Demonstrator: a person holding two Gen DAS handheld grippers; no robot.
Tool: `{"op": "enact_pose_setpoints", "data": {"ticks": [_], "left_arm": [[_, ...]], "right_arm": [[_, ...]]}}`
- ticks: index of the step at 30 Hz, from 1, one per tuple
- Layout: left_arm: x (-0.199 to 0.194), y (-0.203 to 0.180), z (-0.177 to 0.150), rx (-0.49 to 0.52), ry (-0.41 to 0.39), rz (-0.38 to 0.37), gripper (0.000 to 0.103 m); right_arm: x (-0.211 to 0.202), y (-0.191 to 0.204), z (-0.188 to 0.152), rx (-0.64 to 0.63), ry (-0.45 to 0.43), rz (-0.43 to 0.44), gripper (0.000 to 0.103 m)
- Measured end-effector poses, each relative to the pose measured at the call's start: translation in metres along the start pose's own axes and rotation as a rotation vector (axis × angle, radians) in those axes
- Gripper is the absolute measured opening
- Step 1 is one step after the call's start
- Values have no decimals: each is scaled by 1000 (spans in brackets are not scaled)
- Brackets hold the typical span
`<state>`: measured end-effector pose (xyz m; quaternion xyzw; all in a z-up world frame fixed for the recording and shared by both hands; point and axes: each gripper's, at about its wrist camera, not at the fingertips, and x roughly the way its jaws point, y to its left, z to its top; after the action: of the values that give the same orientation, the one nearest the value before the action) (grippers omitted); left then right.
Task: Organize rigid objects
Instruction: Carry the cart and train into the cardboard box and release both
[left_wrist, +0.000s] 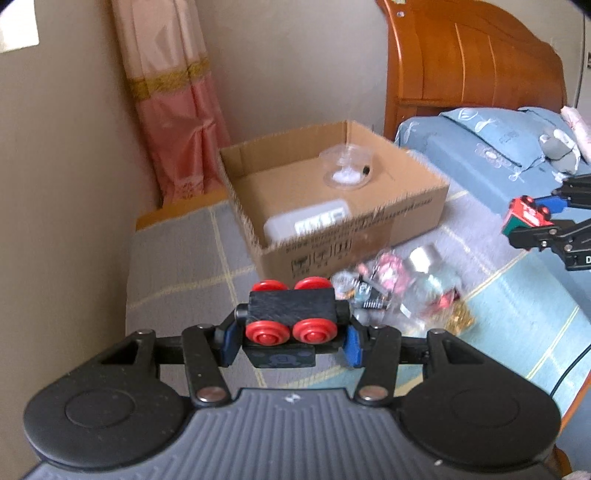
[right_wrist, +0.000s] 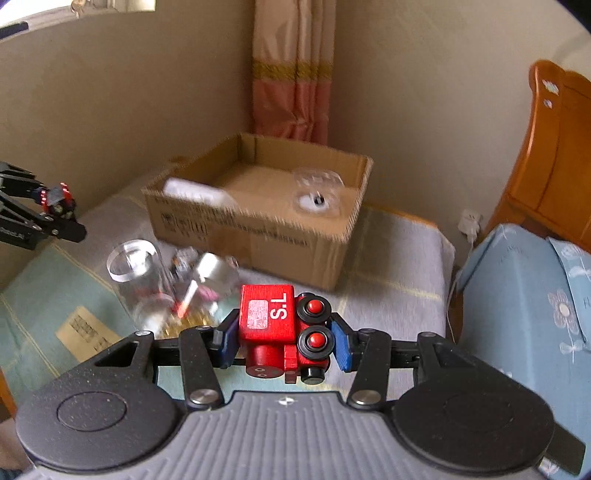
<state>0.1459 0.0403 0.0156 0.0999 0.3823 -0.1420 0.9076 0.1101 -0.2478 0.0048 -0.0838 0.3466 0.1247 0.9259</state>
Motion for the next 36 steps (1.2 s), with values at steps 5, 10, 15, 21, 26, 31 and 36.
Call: {"op": "enact_pose_setpoints", "data": {"ticks": [5, 10, 15, 21, 26, 31, 36], "left_arm": [[3, -1, 27, 22, -26, 3, 52], [11, 1, 53, 37, -54, 12, 52], [23, 6, 75, 31, -60, 21, 52], [37, 13, 97, 11, -67, 8, 52], [48, 13, 112, 17, -77, 15, 52], [64, 12, 124, 25, -69, 17, 52], [89, 12, 137, 40, -33, 19, 52]], "right_arm": [[4, 2, 31, -29, -38, 10, 54], [19, 1, 61, -45, -55, 17, 54], [39, -4, 85, -35, -53, 12, 54], [65, -12, 105, -8, -43, -1, 54], [81, -19, 112, 14, -45, -11, 85], [84, -20, 105, 20, -31, -17, 87], [79, -14, 94, 10, -8, -16, 91]]}}
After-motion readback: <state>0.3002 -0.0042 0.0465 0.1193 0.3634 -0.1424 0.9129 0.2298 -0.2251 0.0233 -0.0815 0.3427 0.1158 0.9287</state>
